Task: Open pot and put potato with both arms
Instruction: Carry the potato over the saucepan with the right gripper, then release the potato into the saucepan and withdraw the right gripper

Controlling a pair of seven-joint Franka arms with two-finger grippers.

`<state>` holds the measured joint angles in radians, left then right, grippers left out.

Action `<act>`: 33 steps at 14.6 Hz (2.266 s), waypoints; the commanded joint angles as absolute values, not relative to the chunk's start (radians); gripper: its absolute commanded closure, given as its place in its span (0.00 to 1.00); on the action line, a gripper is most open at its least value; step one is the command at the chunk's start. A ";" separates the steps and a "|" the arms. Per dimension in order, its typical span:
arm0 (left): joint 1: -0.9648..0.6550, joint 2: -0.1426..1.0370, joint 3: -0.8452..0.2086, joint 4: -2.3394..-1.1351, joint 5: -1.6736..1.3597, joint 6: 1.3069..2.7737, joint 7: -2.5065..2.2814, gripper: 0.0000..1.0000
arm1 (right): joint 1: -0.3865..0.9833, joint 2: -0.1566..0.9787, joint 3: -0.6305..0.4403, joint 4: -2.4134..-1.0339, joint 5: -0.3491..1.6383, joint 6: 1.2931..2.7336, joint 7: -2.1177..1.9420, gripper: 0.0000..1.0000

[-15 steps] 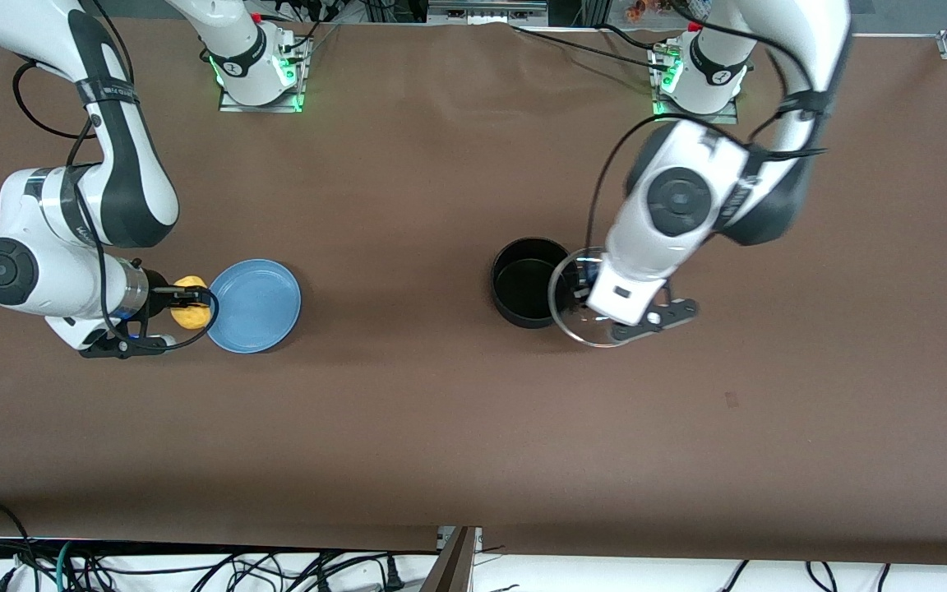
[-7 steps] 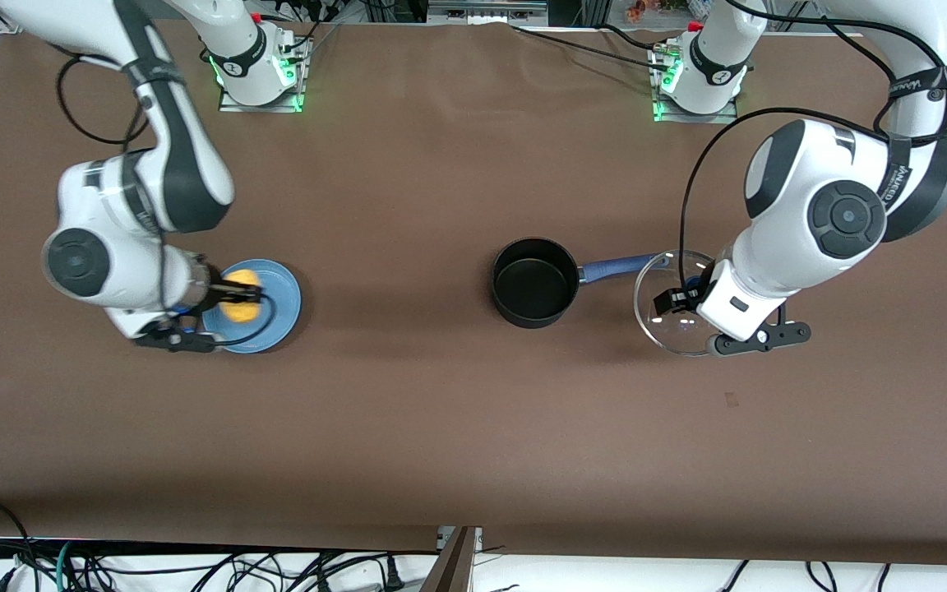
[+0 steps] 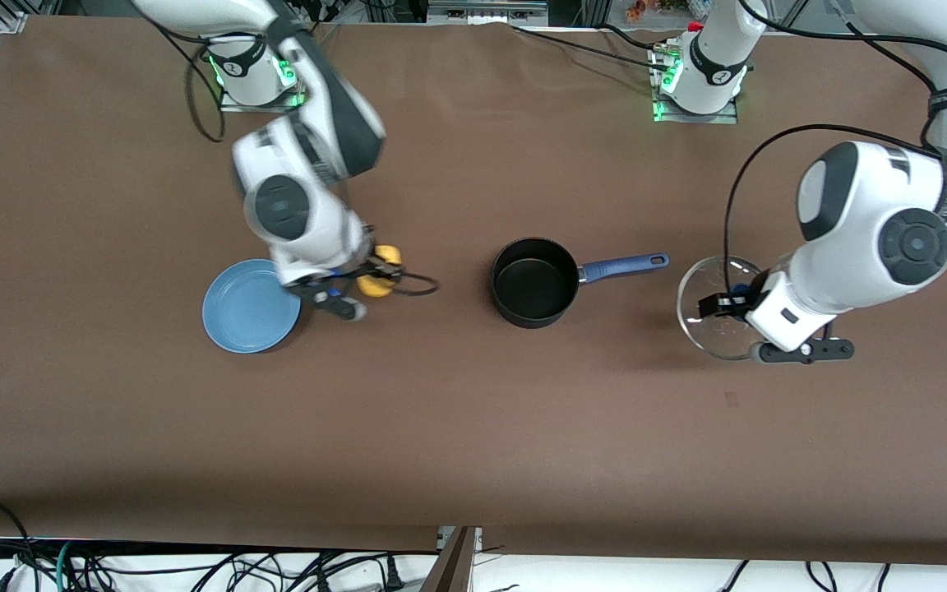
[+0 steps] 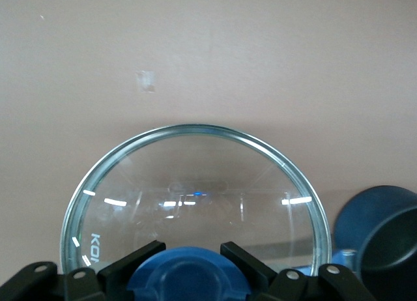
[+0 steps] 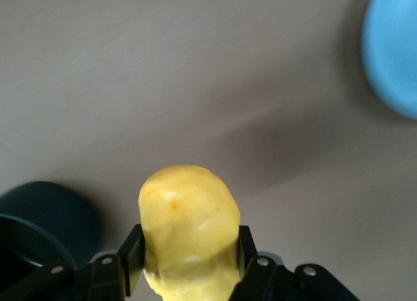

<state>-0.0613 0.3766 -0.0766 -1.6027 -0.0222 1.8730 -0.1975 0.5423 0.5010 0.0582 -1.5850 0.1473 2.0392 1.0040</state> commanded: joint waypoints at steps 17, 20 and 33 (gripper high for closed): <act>0.025 0.359 -0.083 -2.003 0.091 2.367 -0.155 0.91 | 0.781 0.766 0.029 -1.305 0.138 2.358 1.664 0.00; 0.035 0.359 -0.081 -2.060 0.094 2.440 -0.155 0.90 | 0.717 0.674 0.005 -1.312 0.147 2.187 1.512 0.00; 0.080 0.402 -0.081 -2.210 0.144 2.690 -0.155 0.72 | 0.327 0.181 -0.084 -1.588 0.152 1.678 0.499 0.00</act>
<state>0.0651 0.4040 -0.0768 -2.1847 0.1213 2.6455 -0.1695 0.3915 0.3019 -0.0954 -1.4758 0.1456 1.7062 0.6300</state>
